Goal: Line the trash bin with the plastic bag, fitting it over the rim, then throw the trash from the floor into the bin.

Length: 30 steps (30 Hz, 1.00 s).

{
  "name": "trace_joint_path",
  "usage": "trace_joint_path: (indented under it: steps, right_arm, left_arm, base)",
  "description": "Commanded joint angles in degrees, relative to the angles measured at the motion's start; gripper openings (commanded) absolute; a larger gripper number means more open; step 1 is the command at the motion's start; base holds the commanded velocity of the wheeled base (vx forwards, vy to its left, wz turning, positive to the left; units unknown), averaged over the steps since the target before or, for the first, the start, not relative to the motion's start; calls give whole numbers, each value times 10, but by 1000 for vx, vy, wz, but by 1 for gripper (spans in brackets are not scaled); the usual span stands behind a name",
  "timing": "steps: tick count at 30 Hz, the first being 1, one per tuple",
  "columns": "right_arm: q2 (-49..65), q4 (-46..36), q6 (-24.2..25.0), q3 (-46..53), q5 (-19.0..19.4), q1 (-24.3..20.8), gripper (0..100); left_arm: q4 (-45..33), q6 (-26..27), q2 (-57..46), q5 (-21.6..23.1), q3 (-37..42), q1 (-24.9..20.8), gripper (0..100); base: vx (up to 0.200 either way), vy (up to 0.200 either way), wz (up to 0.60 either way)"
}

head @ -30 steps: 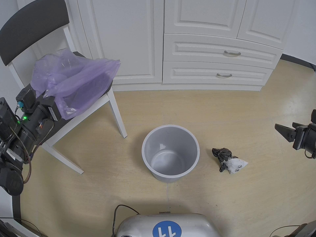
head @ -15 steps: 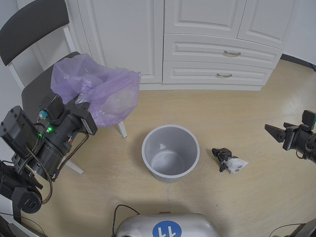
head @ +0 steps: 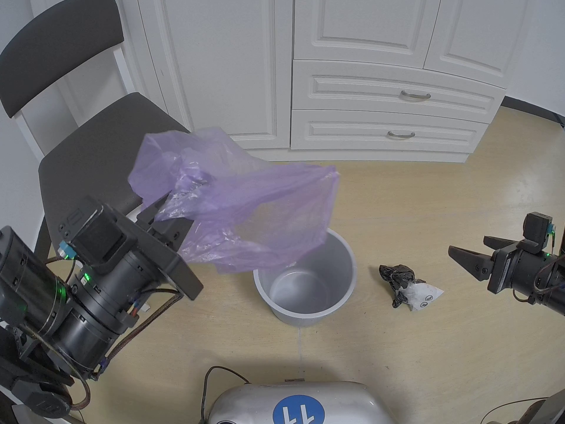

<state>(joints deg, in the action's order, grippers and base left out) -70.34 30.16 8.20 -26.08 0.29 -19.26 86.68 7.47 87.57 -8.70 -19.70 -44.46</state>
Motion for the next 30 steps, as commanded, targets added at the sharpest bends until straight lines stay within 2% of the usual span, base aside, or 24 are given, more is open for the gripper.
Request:
trace_joint_path:
  steps: [1, 9, 22, 30]
  right_arm:
    - [-6, 0, 4, 5, 1, -17, 100]
    - [-11, 0, 4, 8, 2, -23, 100]
    - [-38, -5, 2, 21, 7, -24, 100]
    - [-73, 1, -2, 52, 10, -85, 100]
  left_arm:
    - [0, -2, -24, 2, 10, -24, 0]
    - [0, -1, -41, 45, 34, -41, 0]
    - [1, -2, -42, 47, 32, -74, 0]
    - [10, -4, -42, 47, 31, -95, 0]
  base:
    - [0, 0, 0]
    - [0, 0, 0]
    - [0, 0, 0]
    - [0, 0, 0]
